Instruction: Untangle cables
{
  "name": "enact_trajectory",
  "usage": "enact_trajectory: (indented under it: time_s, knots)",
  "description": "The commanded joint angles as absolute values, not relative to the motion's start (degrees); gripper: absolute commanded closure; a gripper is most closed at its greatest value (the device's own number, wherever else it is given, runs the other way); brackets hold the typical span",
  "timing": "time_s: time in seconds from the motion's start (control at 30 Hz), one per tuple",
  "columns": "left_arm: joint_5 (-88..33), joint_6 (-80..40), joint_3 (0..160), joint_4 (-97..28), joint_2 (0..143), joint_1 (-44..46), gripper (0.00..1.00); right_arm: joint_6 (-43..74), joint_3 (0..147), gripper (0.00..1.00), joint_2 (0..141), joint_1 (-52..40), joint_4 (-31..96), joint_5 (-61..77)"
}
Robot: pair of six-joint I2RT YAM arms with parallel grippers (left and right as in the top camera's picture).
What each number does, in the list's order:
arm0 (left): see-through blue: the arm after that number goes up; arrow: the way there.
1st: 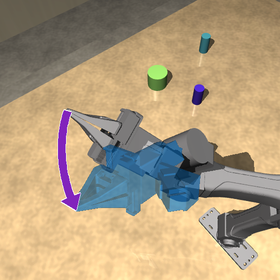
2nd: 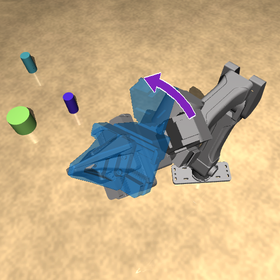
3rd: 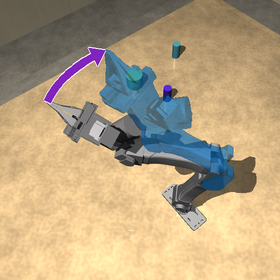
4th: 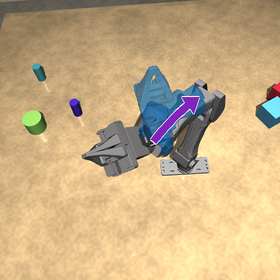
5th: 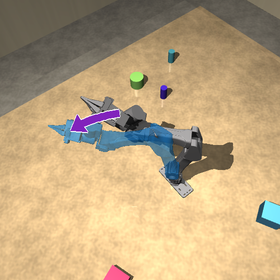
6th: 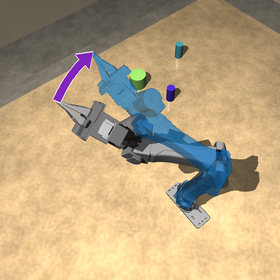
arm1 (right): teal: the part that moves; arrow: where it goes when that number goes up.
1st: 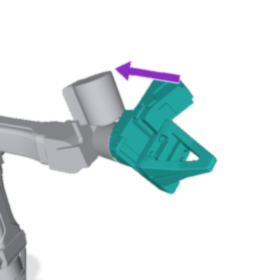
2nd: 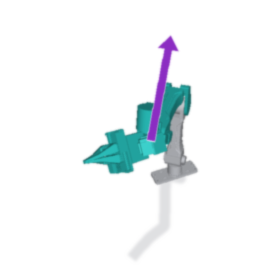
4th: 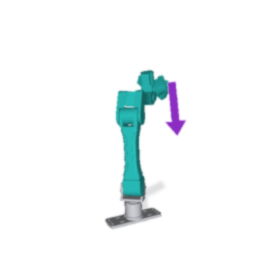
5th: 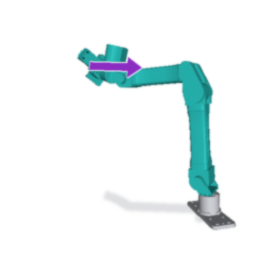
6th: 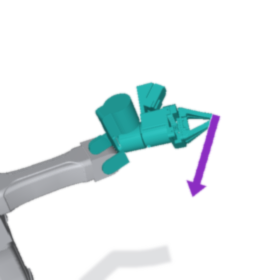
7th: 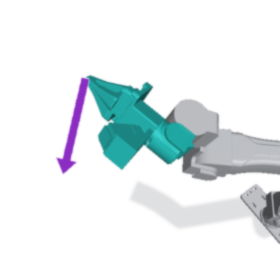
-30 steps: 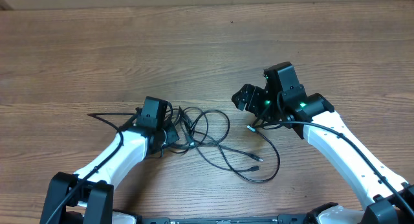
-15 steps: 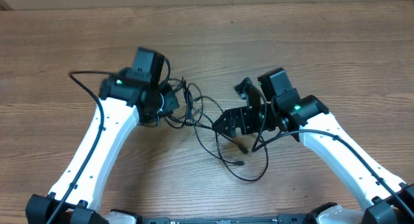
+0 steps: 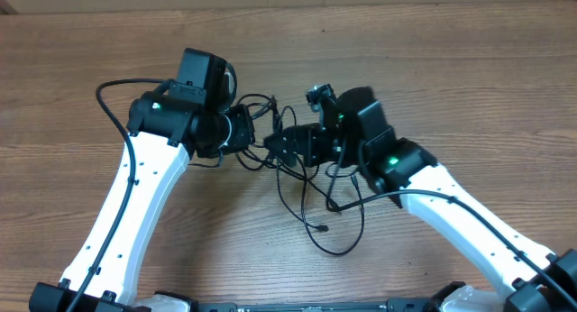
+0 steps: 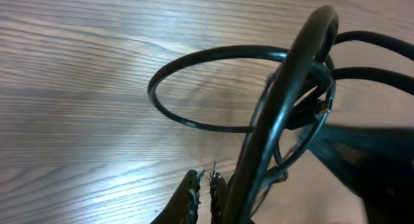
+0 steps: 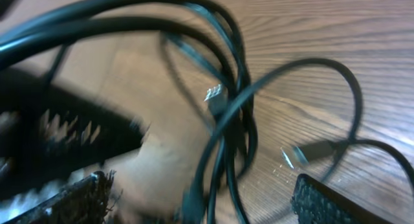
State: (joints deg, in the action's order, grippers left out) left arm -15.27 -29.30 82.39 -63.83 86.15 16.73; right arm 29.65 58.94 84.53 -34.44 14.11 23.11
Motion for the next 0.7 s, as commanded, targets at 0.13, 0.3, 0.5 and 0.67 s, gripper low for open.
enact_trajectory:
  time_s: [0.13, 0.3, 0.5, 0.67]
  knots:
    - [-25.91, -20.67, 84.18, -63.88, 82.37, 17.06, 0.96, 49.41, 59.53, 0.17, 91.31, -37.34, 22.98, -10.94]
    - [-14.68, -19.25, 88.71, -68.03, 77.95, 11.31, 0.96, 52.82, 59.53, 0.16, 91.42, -33.76, 33.91, -20.18]
    - [-7.46, -19.27, 90.39, -67.35, 74.08, 6.22, 0.96, 50.26, 59.55, 0.13, 91.35, -28.60, 35.27, -19.66]
    - [3.11, -19.29, 90.39, -68.82, 74.24, 6.17, 0.96, 45.82, 59.57, 0.12, 91.35, -25.58, 35.73, -20.14]
